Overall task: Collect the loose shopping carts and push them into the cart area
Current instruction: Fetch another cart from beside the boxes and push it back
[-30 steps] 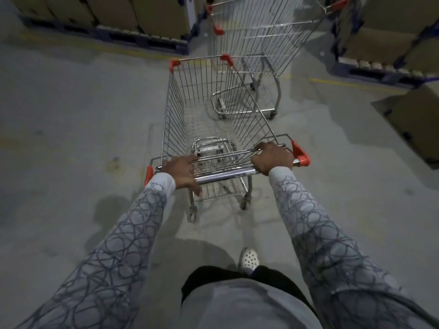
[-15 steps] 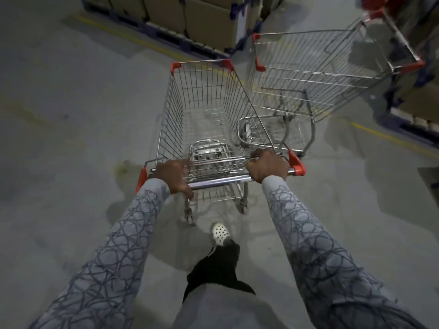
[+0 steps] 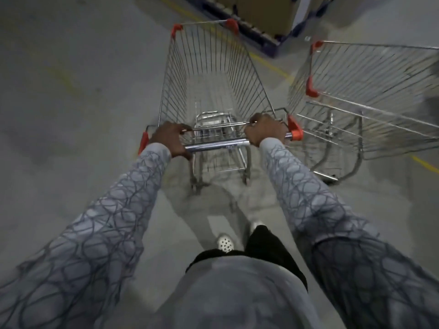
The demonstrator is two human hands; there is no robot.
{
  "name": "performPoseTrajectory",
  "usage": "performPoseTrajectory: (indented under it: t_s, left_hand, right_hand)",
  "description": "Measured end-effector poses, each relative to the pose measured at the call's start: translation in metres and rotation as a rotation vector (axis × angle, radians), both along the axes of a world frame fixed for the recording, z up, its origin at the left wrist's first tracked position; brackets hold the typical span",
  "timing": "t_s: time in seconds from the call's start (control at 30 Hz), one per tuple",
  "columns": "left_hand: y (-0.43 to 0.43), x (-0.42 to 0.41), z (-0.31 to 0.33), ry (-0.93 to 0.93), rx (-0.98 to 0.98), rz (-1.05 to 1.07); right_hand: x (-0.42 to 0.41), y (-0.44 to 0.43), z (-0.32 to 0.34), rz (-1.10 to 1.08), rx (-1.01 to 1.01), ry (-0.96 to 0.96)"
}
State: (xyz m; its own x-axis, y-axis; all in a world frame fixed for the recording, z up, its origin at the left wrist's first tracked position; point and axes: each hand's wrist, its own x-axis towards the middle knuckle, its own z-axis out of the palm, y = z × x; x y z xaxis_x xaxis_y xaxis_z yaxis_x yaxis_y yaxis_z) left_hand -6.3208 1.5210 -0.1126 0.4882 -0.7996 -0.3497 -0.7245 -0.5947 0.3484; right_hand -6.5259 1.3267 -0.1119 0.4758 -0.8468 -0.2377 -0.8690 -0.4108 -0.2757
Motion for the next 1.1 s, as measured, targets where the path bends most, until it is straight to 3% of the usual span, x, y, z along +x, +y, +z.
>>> performPoseTrajectory:
  t_s: [0.2,0.63,1.1]
  left_hand:
    - [-0.082,0.092,-0.034,-0.075,-0.013,0.158]
    - [-0.231,0.266,0.009,-0.159,0.061,0.352]
    - [-0.383,0.567,0.002,-0.154,0.060,0.482]
  right_hand:
    - [0.099,-0.110,-0.011,0.090,-0.014,0.011]
    - [0.332,-0.288,-0.008,0.353,-0.041,0.069]
    - [0.660,-0.459,-0.010,0.509,-0.022,0.095]
